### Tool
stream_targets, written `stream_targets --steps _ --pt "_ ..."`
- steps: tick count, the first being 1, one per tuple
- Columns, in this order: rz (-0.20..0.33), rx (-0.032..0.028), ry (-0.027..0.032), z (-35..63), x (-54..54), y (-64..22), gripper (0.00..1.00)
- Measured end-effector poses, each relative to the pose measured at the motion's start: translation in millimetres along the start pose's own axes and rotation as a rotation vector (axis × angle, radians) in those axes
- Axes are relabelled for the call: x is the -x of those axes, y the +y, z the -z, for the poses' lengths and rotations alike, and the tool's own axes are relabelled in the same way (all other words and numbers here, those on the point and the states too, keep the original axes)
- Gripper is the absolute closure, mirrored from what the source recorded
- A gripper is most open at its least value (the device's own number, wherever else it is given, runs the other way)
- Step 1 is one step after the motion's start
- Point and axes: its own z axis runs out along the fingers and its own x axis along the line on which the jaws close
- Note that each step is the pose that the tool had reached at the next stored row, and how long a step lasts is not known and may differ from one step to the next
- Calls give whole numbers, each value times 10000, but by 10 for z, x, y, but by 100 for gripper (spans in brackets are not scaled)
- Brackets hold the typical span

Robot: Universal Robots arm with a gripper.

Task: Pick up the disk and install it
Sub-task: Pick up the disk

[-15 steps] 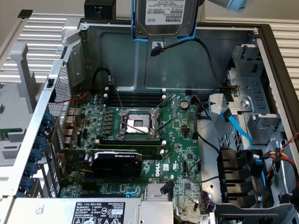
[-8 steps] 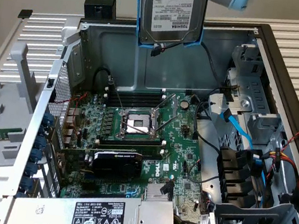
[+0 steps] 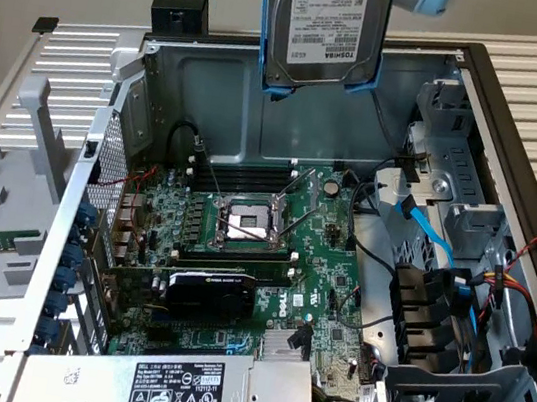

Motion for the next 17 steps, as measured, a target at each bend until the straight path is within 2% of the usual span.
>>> stream_targets --steps 6,13,17 --pt "-4 16 143 19 -17 -185 63" --pt "-2 28 147 19 -18 -215 63" --pt "-4 36 154 35 -26 -378 63"
